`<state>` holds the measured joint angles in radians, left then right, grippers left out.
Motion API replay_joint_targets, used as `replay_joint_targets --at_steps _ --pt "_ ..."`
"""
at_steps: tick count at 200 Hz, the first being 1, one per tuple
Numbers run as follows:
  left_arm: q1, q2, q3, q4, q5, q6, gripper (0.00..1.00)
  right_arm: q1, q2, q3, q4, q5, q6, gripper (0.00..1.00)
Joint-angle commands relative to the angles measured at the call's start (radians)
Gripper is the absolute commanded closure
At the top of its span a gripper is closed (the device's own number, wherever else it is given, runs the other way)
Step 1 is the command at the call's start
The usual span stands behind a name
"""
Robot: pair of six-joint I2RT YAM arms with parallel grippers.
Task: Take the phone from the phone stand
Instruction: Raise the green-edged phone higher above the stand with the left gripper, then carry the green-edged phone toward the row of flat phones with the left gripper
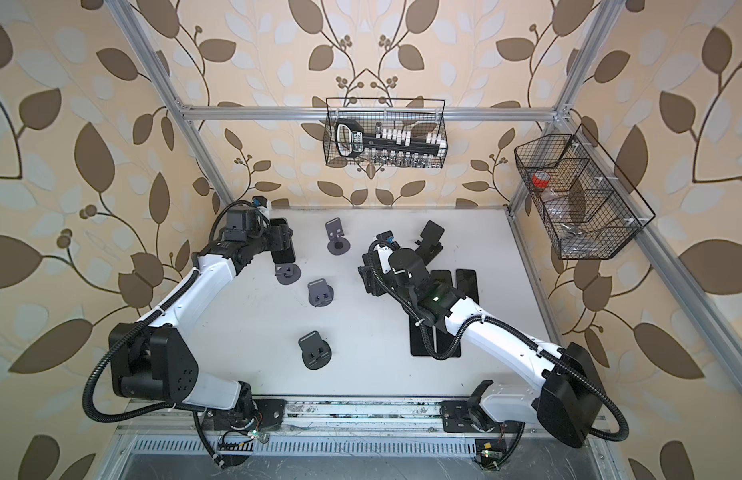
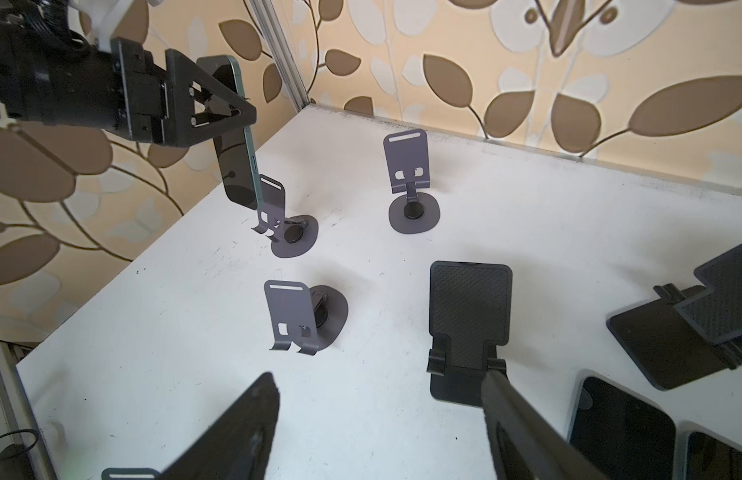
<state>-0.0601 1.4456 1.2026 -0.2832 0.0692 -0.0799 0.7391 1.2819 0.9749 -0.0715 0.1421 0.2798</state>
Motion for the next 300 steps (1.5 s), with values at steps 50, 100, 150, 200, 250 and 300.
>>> replay_joint_targets --at_steps 50,100,150,200,250,300 --pt "-0.030 -0.122 0.034 -0.019 0.069 -0.066 0.61 -0.009 -0.034 -0.024 -0.010 0.005 0.028 0.22" --pt "-0.066 -0.172 0.045 -0.094 0.084 -0.077 0.62 -0.010 -0.042 -0.041 -0.015 -0.004 0.045 0.22" --pt "-0.090 -0.222 0.061 -0.173 0.084 -0.079 0.63 -0.010 -0.078 -0.088 -0.044 -0.024 0.101 0.22" --pt "-0.173 -0.275 0.062 -0.246 0.065 -0.120 0.65 -0.009 -0.147 -0.152 -0.110 -0.036 0.178 0.23" --pt "-0.247 -0.295 0.104 -0.324 0.075 -0.162 0.65 -0.009 -0.235 -0.195 -0.175 -0.018 0.218 0.23" --pt "-0.349 -0.304 0.114 -0.401 0.073 -0.242 0.67 -0.009 -0.314 -0.214 -0.251 0.006 0.224 0.24"
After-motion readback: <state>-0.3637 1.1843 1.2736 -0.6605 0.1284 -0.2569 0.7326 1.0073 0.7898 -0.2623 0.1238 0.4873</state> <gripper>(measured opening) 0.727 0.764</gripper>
